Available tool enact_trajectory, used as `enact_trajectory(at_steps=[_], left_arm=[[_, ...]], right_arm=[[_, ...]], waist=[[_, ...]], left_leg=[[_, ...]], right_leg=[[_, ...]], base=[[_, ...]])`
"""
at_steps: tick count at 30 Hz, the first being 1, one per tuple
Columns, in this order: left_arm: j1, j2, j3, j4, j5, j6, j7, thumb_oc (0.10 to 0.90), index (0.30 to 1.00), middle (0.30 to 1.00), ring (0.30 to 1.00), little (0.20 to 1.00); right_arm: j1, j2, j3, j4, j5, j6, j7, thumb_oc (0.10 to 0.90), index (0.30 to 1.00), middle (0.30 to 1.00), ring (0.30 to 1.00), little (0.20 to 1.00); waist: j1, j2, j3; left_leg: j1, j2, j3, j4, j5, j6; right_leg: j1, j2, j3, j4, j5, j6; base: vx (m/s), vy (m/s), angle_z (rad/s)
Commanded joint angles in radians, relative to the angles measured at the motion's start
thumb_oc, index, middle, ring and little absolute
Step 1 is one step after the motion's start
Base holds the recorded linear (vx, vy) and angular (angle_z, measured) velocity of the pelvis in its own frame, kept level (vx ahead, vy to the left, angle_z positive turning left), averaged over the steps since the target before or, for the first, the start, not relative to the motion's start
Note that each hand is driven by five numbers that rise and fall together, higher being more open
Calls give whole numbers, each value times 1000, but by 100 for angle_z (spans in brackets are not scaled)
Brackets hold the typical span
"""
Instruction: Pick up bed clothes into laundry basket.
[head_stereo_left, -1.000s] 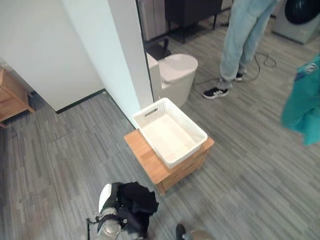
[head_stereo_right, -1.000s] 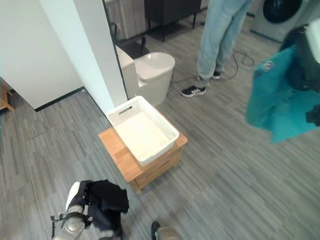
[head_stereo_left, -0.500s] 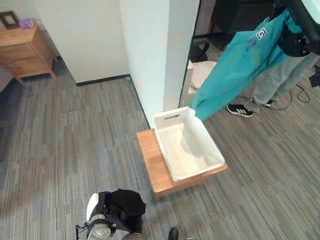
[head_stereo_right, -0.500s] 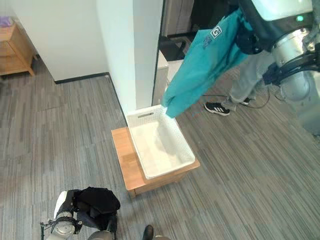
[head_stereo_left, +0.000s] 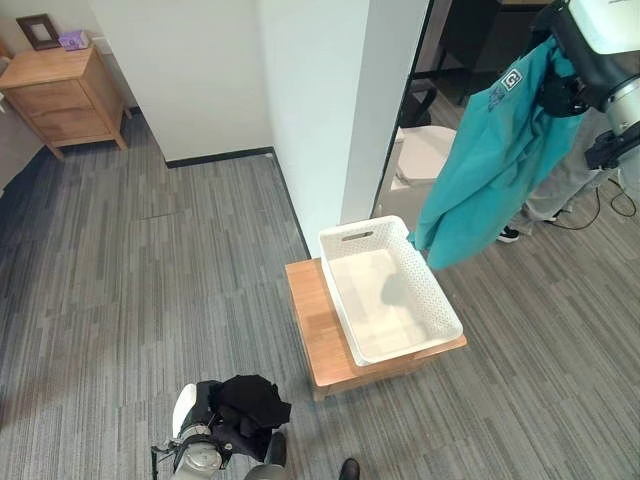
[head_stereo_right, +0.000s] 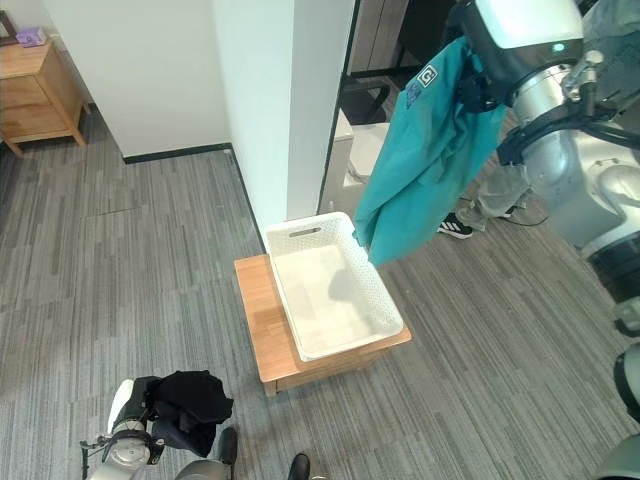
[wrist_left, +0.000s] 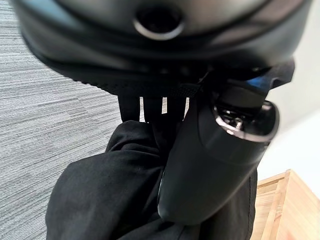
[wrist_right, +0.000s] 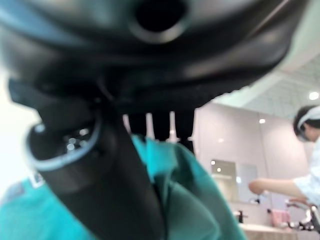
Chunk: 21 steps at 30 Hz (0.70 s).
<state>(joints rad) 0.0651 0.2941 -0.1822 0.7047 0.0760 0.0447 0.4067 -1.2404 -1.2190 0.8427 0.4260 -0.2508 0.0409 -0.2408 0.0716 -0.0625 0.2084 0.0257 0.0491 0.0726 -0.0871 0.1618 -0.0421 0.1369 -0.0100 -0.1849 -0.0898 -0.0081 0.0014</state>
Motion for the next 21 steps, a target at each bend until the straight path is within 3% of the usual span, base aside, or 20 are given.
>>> enact_trajectory(at_steps=[1,8,15,21], left_arm=[[-30,77,-34,-19,-5,-72,55,400,300,300,300,300],[-30,65,-35,-1,-13,-70,59,400,300,300,300,300],[-35,58,-32,22,-22,-64,67,400,300,300,300,300],[-48,47,-46,17,-16,-57,71,400,300,300,300,300]], right_arm=[[-261,21,13,102,18,25,-67,400,300,300,300,300],[-214,85,-32,163,44,27,-69,400,300,300,300,300],[-114,135,-105,118,73,25,-61,400,300,300,300,300],[46,310,-195,74,101,13,-56,400,300,300,300,300]], waist=[[32,-64,-104],[34,-57,-99],[35,-51,-92],[44,-34,-73]], left_leg=[[-26,22,30,0,-104,-80],[-27,22,26,0,-105,-79],[-33,20,25,0,-105,-78],[-31,23,35,0,-108,-73]], right_leg=[[22,-110,47,14,-52,125],[23,-114,48,15,-51,126],[16,-116,49,18,-52,124],[9,-116,61,22,-51,121]], base=[[0,0,0],[7,-1,2],[0,0,0],[1,-9,-3]])
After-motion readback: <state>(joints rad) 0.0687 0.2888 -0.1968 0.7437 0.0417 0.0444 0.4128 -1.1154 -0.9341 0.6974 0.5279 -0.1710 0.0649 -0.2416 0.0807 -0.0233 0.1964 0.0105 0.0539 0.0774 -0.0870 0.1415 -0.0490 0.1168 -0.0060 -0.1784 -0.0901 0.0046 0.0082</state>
